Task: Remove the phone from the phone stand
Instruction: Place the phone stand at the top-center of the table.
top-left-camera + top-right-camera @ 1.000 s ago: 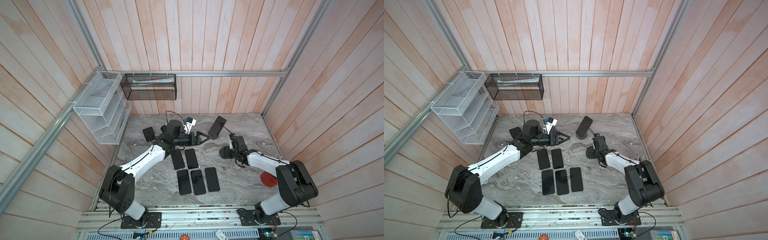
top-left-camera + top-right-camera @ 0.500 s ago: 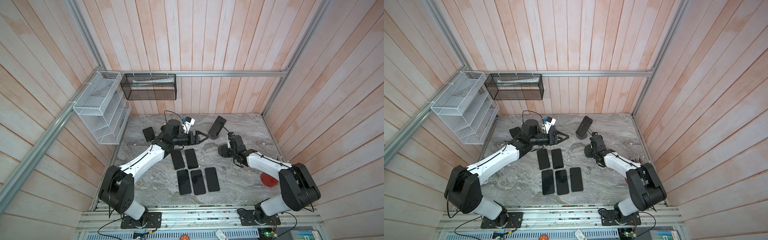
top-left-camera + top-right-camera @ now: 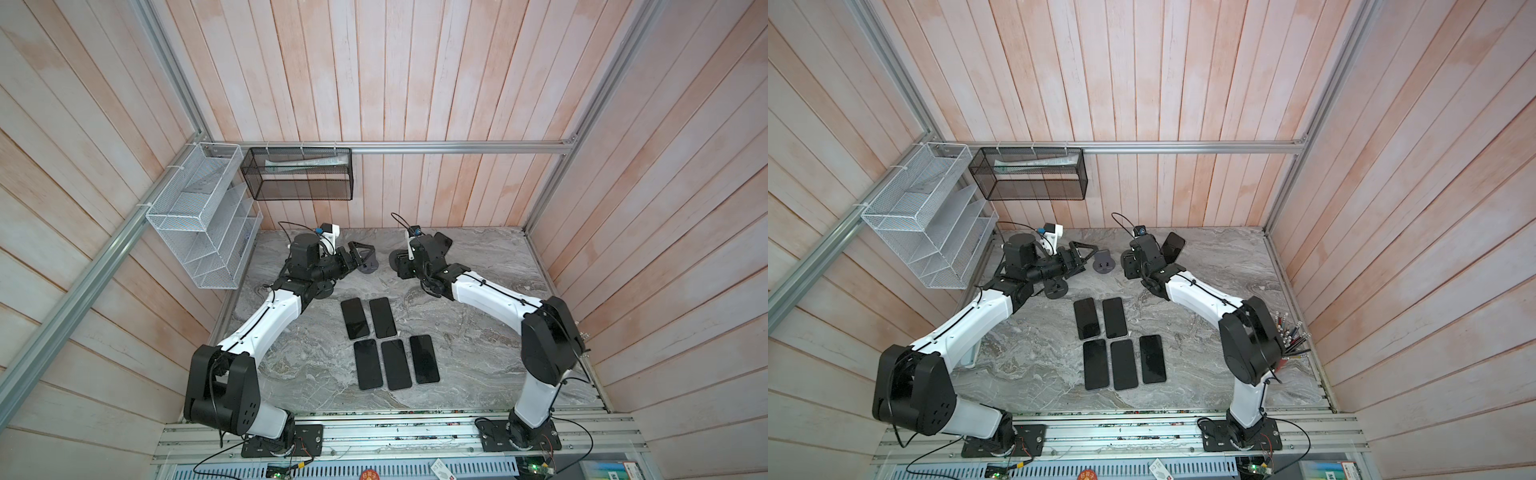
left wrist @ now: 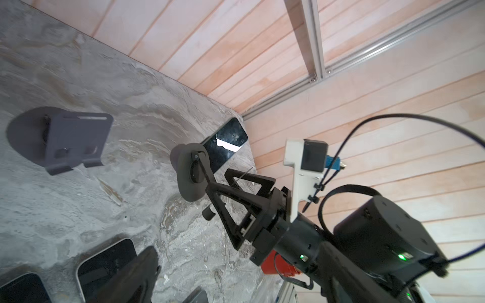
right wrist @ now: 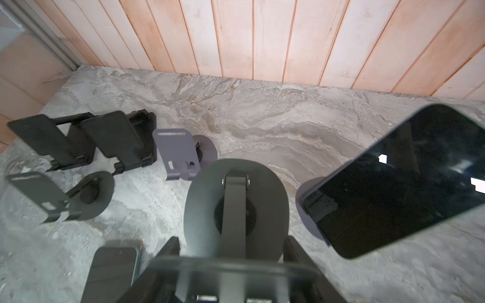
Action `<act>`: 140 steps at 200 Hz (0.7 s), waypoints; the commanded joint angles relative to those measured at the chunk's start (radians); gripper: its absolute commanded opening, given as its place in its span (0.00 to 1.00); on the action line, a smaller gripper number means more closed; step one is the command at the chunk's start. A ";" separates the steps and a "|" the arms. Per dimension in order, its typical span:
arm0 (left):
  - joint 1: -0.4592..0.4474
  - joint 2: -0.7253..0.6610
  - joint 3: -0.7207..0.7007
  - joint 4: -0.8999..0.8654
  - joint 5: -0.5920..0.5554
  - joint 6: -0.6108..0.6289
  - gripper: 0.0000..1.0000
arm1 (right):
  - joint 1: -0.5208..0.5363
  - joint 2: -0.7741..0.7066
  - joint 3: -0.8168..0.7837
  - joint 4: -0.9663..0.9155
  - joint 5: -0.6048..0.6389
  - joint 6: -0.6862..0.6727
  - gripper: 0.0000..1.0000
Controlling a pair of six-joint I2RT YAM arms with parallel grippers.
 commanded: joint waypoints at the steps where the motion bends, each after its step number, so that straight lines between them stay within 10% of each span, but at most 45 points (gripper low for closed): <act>1: 0.023 -0.041 -0.017 0.041 -0.012 -0.024 0.96 | -0.014 0.109 0.142 -0.028 0.049 -0.022 0.55; 140: 0.030 -0.013 -0.022 0.079 0.038 -0.062 0.96 | -0.086 0.591 0.701 -0.206 -0.075 0.011 0.60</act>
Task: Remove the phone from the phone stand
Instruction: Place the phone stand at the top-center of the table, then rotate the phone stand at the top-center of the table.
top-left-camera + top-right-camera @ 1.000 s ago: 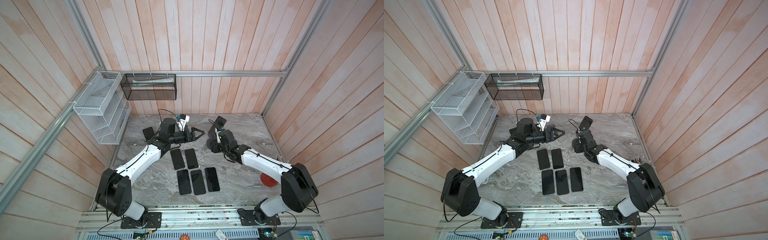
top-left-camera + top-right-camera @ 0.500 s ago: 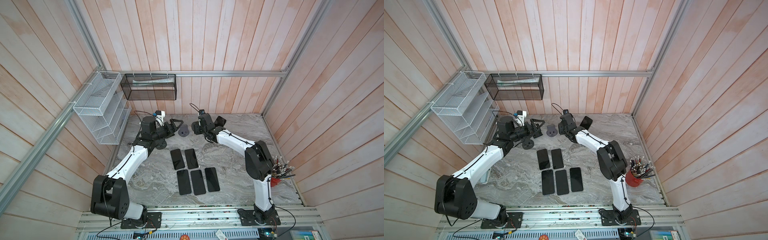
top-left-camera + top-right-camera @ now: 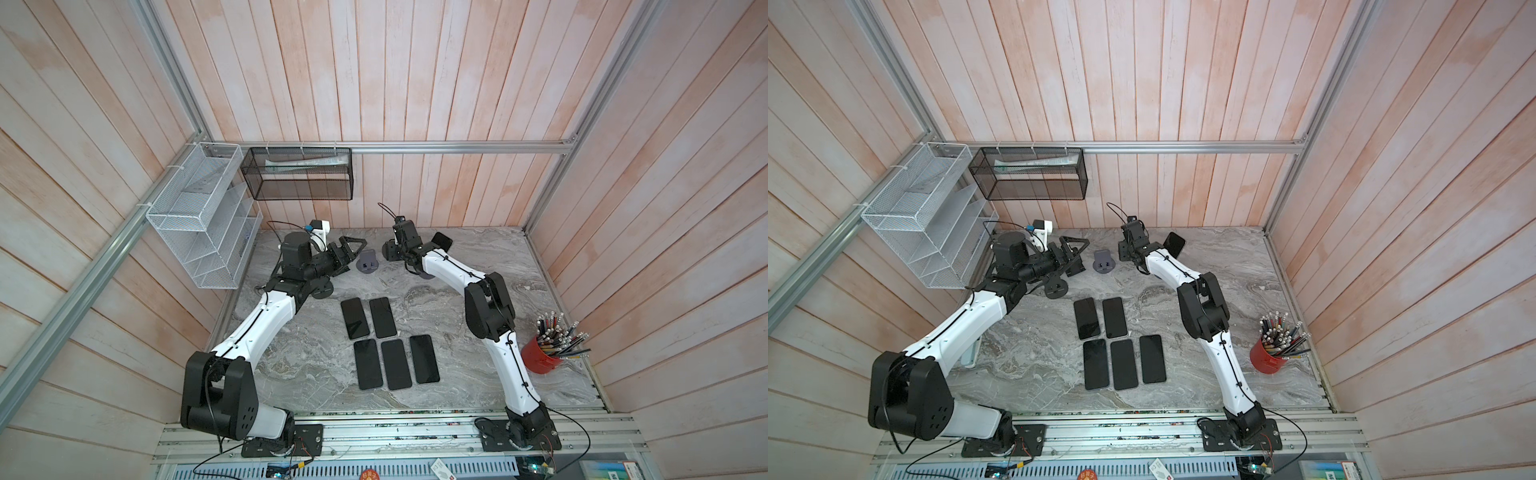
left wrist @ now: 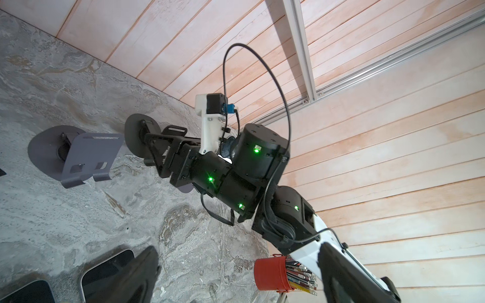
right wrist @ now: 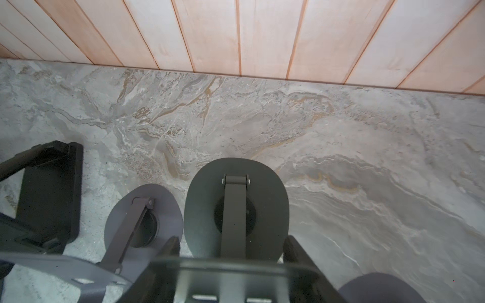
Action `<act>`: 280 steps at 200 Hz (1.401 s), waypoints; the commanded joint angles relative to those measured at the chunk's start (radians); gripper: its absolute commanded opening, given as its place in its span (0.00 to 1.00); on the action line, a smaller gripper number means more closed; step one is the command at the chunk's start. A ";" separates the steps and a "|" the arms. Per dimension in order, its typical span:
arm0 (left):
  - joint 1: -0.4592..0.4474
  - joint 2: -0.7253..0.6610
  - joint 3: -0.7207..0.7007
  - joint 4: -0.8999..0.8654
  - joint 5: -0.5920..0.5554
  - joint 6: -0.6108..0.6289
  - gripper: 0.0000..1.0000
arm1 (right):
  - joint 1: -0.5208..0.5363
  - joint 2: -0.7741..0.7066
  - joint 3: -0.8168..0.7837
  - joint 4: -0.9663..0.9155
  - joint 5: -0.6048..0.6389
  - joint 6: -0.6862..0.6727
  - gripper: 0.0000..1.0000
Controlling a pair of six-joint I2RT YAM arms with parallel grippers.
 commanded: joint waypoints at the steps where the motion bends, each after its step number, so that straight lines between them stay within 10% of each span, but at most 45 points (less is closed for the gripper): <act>1: 0.002 0.012 -0.020 0.046 0.031 -0.017 0.96 | -0.001 0.054 0.088 -0.029 -0.020 0.012 0.60; 131: 0.002 -0.013 -0.009 0.002 -0.024 0.031 0.95 | 0.026 -0.054 0.148 -0.140 0.018 0.002 0.77; 176: 0.000 -0.031 -0.005 -0.008 -0.036 0.045 0.95 | 0.097 -0.457 -0.346 0.090 0.125 0.019 0.77; 213: -0.057 -0.005 0.001 -0.015 -0.033 0.060 0.95 | 0.080 -0.842 -0.956 0.396 0.053 0.161 0.50; 280: -0.156 0.106 0.092 -0.086 0.108 0.109 0.95 | 0.028 -0.940 -1.064 0.245 -0.029 0.149 0.48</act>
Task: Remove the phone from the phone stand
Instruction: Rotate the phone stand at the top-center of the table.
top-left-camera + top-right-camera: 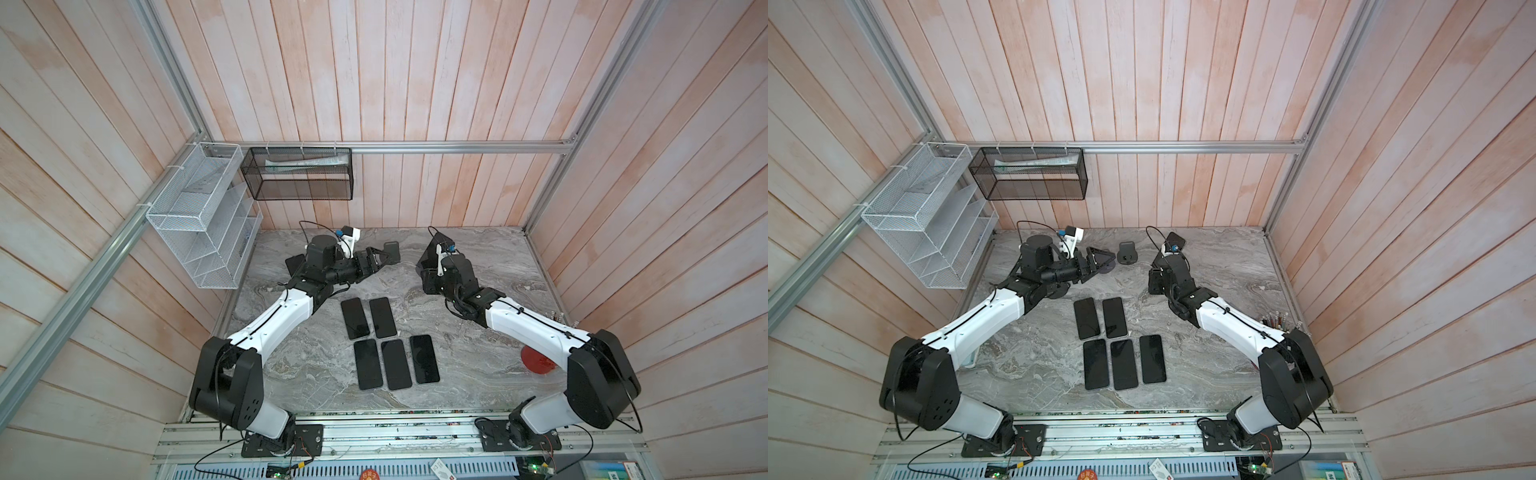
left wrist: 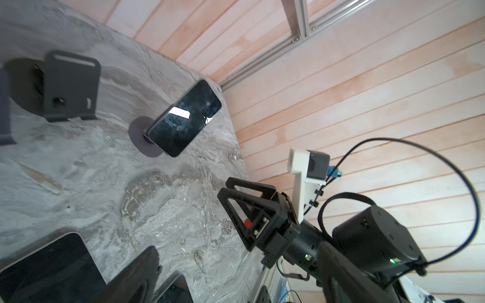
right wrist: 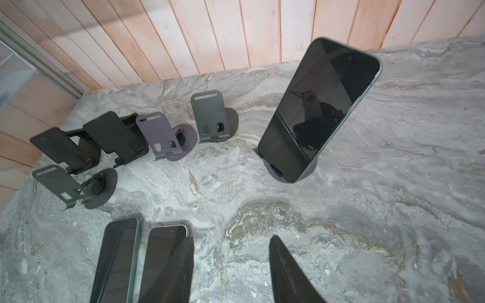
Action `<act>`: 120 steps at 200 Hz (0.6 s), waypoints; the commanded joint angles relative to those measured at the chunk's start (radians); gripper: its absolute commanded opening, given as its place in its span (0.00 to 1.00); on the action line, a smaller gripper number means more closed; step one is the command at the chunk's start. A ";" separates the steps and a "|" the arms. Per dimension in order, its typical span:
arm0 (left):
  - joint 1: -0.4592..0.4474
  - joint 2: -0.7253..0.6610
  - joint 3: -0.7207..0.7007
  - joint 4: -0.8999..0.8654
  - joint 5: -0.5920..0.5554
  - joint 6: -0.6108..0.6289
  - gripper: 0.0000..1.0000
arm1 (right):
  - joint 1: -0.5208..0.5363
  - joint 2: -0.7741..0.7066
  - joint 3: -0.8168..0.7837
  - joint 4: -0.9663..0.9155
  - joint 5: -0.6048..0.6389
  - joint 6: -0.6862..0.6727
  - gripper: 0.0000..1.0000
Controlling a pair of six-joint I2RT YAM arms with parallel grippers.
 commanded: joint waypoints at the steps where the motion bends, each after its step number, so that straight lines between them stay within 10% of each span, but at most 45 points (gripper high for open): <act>1: 0.006 0.013 0.059 -0.062 0.027 0.064 0.95 | 0.001 0.010 0.020 -0.030 -0.049 0.004 0.48; 120: 0.016 0.020 0.063 -0.088 -0.003 0.080 0.95 | -0.108 0.377 0.336 -0.139 -0.262 -0.067 0.45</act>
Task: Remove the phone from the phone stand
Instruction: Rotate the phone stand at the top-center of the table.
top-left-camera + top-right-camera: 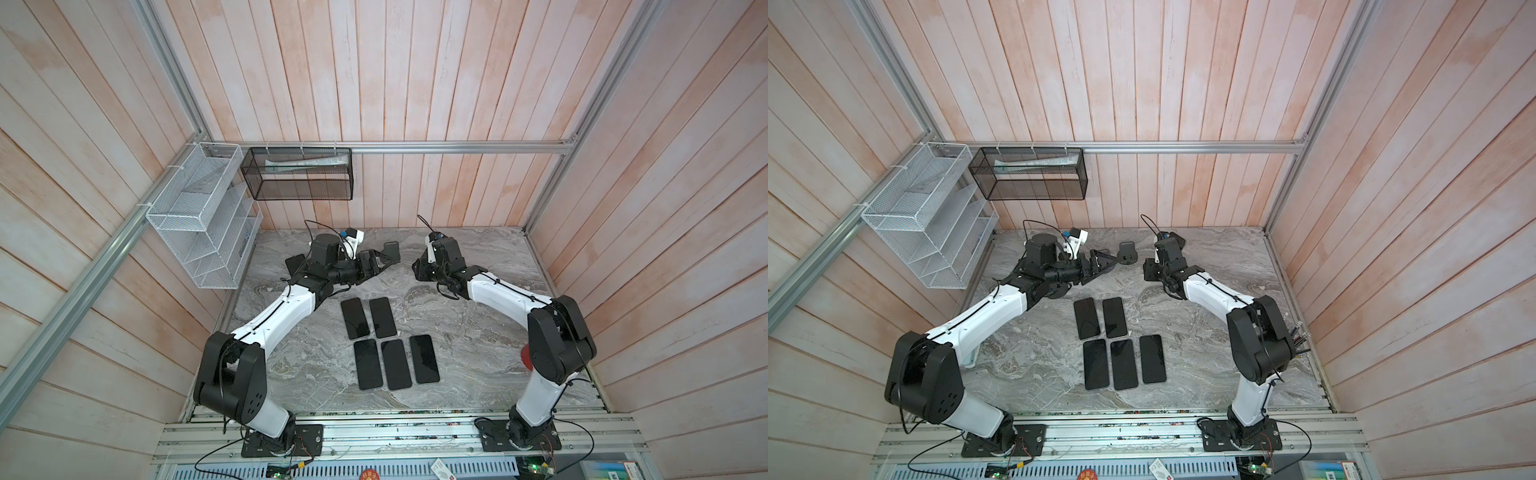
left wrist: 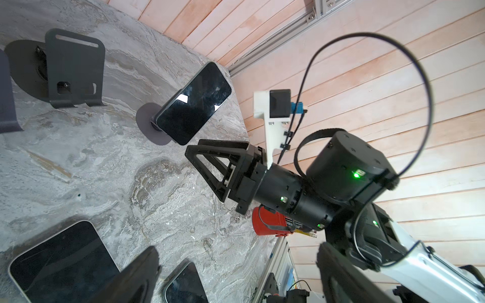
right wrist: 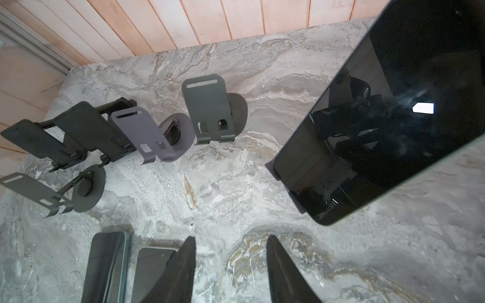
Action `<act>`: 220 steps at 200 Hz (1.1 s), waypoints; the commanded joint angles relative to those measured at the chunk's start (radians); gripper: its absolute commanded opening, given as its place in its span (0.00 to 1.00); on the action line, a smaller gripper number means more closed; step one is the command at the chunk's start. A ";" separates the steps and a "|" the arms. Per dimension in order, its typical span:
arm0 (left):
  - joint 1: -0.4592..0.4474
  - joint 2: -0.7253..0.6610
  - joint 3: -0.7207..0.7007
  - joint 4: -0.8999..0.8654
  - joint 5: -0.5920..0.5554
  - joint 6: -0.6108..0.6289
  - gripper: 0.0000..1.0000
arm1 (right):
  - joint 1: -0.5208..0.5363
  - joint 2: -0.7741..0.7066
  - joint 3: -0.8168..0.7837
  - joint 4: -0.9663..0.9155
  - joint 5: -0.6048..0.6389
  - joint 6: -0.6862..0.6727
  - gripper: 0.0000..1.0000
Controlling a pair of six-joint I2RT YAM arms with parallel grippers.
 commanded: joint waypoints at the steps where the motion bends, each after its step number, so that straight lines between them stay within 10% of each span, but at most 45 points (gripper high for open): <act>1: 0.009 0.007 0.028 -0.003 0.002 0.016 0.95 | -0.006 0.051 0.054 -0.058 -0.060 -0.032 0.45; 220: 0.026 0.012 0.015 0.030 0.030 -0.018 0.95 | 0.017 0.223 0.123 -0.033 0.177 -0.067 0.48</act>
